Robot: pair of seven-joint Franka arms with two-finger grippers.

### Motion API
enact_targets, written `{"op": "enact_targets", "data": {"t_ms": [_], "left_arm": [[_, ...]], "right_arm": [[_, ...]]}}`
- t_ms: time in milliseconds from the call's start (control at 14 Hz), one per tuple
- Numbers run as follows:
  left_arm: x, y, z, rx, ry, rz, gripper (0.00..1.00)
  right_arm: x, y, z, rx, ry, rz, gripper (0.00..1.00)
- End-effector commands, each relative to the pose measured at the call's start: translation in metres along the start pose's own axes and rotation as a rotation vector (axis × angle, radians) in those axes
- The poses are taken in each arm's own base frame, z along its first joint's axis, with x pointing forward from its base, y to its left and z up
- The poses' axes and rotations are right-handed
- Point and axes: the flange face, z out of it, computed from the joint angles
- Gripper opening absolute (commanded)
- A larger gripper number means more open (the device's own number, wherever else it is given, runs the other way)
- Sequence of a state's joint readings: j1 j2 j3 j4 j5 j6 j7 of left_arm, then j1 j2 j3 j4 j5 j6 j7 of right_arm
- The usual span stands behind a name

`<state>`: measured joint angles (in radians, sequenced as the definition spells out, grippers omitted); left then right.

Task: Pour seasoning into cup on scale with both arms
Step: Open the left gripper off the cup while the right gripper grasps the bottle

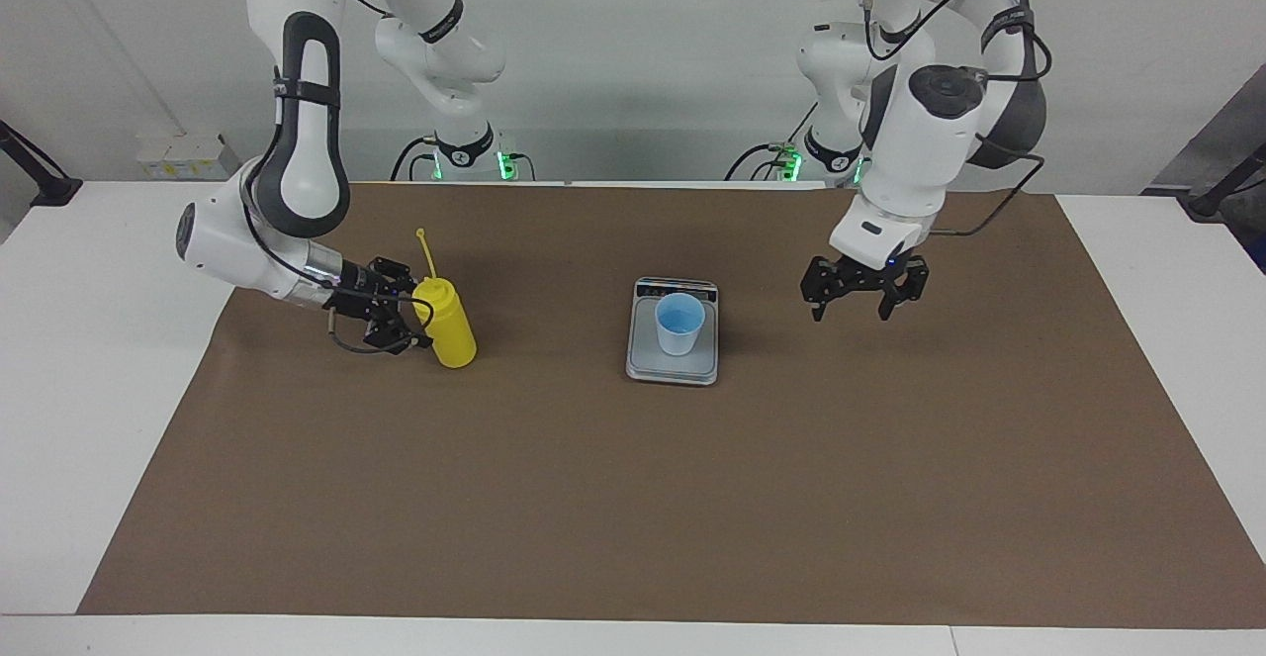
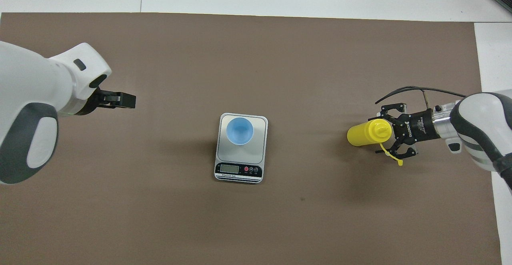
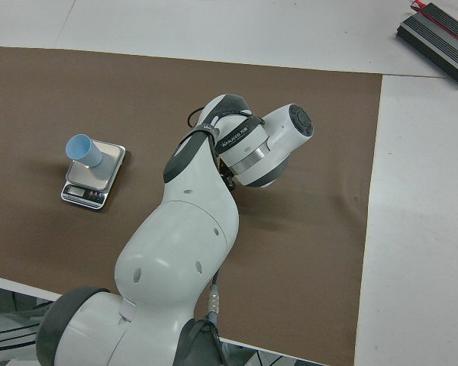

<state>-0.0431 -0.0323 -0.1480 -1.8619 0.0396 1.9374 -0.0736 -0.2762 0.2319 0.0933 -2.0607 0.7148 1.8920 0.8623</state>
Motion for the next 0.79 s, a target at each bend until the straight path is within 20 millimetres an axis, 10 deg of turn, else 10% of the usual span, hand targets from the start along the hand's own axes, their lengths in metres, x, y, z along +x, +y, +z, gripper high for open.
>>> {"op": "enact_targets", "data": {"t_ms": [0, 143, 429, 714], "left_arm": [[-0.006, -0.029, -0.033, 0.013, -0.027, 0.032, 1.00], [-0.007, -0.047, -0.055, -0.008, -0.044, 0.007, 1.00], [-0.008, -0.053, -0.105, -0.021, -0.074, -0.004, 1.00], [-0.019, -0.050, -0.095, -0.024, -0.088, 0.002, 1.00]], "right_arm": [[-0.007, 0.001, 0.007, 0.006, -0.017, 0.004, 0.45], [-0.008, -0.001, 0.005, 0.012, -0.014, 0.002, 0.00], [-0.040, -0.021, -0.006, 0.065, 0.034, 0.048, 0.00], [-0.105, -0.052, 0.012, 0.105, 0.136, 0.053, 0.00]]}}
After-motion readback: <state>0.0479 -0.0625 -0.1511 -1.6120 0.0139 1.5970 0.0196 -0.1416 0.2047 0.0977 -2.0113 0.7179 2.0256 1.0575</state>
